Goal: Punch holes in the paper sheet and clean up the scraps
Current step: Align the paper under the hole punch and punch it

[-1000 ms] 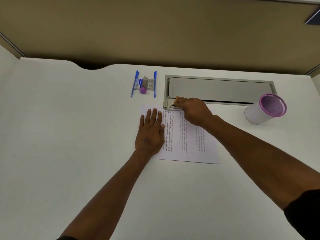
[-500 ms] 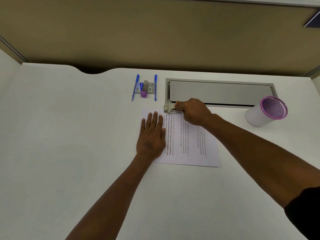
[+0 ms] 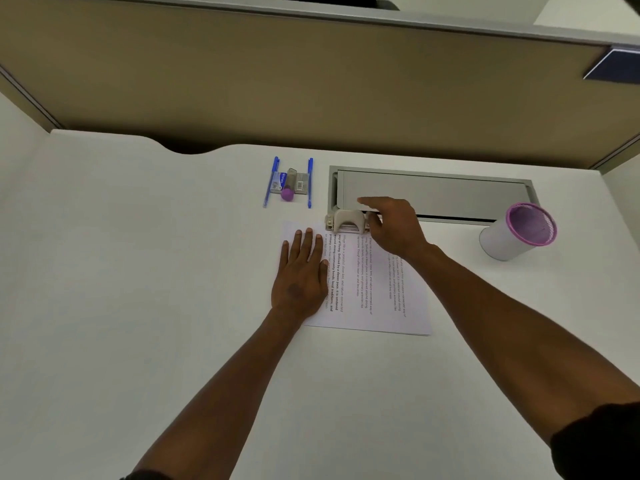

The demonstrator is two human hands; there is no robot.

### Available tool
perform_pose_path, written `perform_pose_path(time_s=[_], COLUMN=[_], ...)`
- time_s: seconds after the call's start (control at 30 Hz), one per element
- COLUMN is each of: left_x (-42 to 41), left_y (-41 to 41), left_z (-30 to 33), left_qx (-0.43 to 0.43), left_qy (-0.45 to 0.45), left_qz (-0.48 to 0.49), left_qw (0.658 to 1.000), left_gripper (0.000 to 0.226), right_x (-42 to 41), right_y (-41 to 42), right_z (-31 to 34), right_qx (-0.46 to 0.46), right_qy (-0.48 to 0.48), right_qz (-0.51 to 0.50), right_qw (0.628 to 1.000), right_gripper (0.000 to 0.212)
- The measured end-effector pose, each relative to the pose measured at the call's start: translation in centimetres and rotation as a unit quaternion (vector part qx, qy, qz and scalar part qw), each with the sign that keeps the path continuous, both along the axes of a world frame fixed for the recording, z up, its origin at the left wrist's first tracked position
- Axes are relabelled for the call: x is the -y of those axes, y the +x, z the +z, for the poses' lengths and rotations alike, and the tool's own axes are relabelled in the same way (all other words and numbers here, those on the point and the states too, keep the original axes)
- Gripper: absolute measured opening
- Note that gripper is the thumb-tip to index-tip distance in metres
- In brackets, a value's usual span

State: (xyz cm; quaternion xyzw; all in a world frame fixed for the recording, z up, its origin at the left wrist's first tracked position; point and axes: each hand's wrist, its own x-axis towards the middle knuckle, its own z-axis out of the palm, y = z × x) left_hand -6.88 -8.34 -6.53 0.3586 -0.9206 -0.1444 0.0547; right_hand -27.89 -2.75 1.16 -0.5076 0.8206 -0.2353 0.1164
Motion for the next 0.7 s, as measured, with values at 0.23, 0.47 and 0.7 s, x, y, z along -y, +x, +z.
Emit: perform_pose_path(time_s=[0.23, 0.47, 0.7], left_x=[0.0, 0.1, 0.1], left_y=[0.0, 0.1, 0.2], left_z=[0.1, 0.1, 0.1], left_qx=[-0.003, -0.006, -0.046], left_qy=[0.003, 0.014, 0.033], left_qz=[-0.003, -0.008, -0.004], left_qw=[1.000, 1.000, 0.998], left_gripper=[0.059, 0.060, 0.067], right_x=[-3.2, -5.5, -5.3], right_y=[-0.9, -1.6, -1.9], right_z=[-0.9, -2.3, -2.4], right_qx=[0.003, -0.010, -0.028], right_qy=[-0.007, 0.102, 0.150], right_qz=[-0.096, -0.061, -0.043], right_qw=[0.995, 0.993, 0.987], right_gripper=[0.041, 0.056, 0.054])
